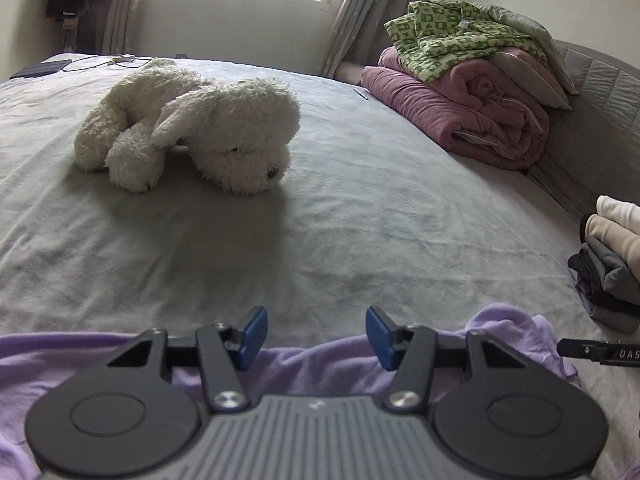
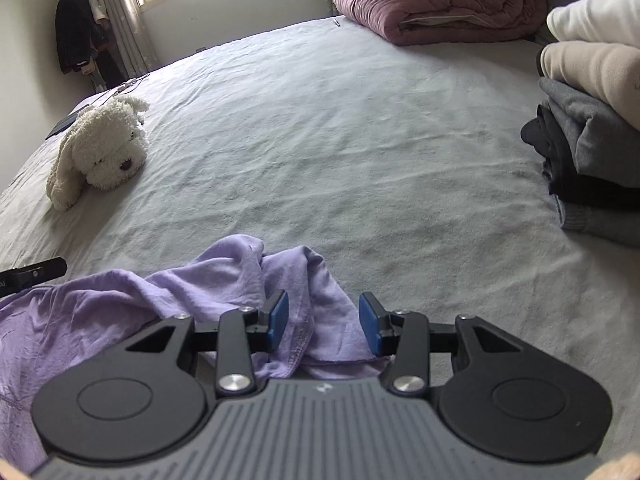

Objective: Fold clothes
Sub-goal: 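Grasp the lavender fabric with the right gripper and lift it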

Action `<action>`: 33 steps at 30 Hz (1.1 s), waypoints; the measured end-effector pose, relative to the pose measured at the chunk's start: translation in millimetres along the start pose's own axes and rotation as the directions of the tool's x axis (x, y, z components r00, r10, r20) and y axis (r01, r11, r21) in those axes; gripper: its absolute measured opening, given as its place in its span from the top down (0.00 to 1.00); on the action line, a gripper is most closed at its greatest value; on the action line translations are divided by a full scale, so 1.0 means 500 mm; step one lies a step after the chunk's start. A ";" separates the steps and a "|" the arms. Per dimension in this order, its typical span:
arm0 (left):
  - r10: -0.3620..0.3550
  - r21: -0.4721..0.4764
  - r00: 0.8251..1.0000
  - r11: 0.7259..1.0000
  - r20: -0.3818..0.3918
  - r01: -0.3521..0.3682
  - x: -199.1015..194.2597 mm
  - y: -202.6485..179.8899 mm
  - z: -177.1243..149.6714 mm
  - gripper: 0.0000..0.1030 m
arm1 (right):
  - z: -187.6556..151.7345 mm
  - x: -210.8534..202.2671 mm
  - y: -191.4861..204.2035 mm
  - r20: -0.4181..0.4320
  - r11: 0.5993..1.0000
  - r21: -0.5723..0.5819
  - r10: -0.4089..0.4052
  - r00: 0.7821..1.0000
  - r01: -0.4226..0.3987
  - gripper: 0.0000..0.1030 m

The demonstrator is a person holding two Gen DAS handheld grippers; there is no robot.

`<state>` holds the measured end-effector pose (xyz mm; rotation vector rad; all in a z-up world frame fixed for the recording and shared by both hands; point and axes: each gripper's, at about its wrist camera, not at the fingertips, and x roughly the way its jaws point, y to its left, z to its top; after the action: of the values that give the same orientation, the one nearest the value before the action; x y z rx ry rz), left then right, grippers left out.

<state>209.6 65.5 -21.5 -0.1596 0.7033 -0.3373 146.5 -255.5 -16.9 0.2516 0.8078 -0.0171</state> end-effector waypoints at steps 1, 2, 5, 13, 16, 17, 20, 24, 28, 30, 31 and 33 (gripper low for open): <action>-0.002 -0.001 1.000 1.000 -0.005 0.002 0.002 0.000 -0.001 0.47 | -0.003 0.004 -0.003 -0.007 1.000 0.007 0.017 1.000 -0.017 0.61; -0.007 0.004 1.000 1.000 -0.010 0.007 0.004 -0.002 -0.002 0.47 | -0.005 0.008 -0.003 -0.012 0.999 0.010 0.032 0.999 -0.032 0.62; -0.022 0.029 1.000 0.999 -0.010 0.022 0.003 -0.014 -0.006 0.47 | -0.007 0.022 -0.003 -0.011 0.998 0.027 0.053 0.999 -0.052 0.70; -0.041 0.088 0.999 0.995 -0.024 0.043 0.009 -0.028 -0.012 0.46 | 0.041 -0.002 0.011 0.073 0.994 0.098 0.044 0.996 -0.051 0.96; -0.037 0.094 0.999 0.995 -0.027 0.039 0.010 -0.029 -0.014 0.46 | 0.076 -0.010 0.011 0.106 0.991 0.130 0.002 0.994 -0.016 0.96; -0.037 0.094 0.999 0.995 -0.027 0.039 0.010 -0.028 -0.014 0.46 | 0.087 -0.008 0.013 0.110 0.991 0.134 -0.011 0.994 -0.004 0.96; -0.036 0.095 0.999 0.995 -0.027 0.038 0.011 -0.026 -0.013 0.46 | 0.119 0.006 0.027 0.132 0.991 0.126 -0.057 0.990 0.040 0.96; -0.027 0.094 0.999 0.995 -0.027 0.029 0.013 -0.023 -0.014 0.46 | 0.159 0.044 0.045 0.151 0.988 0.097 -0.131 0.980 0.117 0.96; -0.022 0.090 0.999 0.996 -0.033 0.024 0.017 -0.018 -0.014 0.46 | 0.195 0.106 0.052 0.126 0.981 0.070 -0.187 0.974 0.179 0.96; -0.020 0.087 0.999 0.996 -0.036 0.023 0.019 -0.016 -0.014 0.46 | 0.213 0.137 0.056 0.114 0.976 0.056 -0.215 0.970 0.210 0.96; -0.020 0.086 0.999 0.996 -0.038 0.023 0.021 -0.015 -0.015 0.46 | 0.222 0.153 0.058 0.109 0.973 0.049 -0.229 0.967 0.225 0.96; -0.019 0.085 0.999 0.996 -0.040 0.023 0.022 -0.014 -0.016 0.46 | 0.231 0.182 0.060 0.089 0.972 0.031 -0.235 0.968 0.233 0.96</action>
<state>210.6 55.0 -32.5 -0.0796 0.7254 -0.3907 295.2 -245.8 1.2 0.1723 0.7420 -0.2574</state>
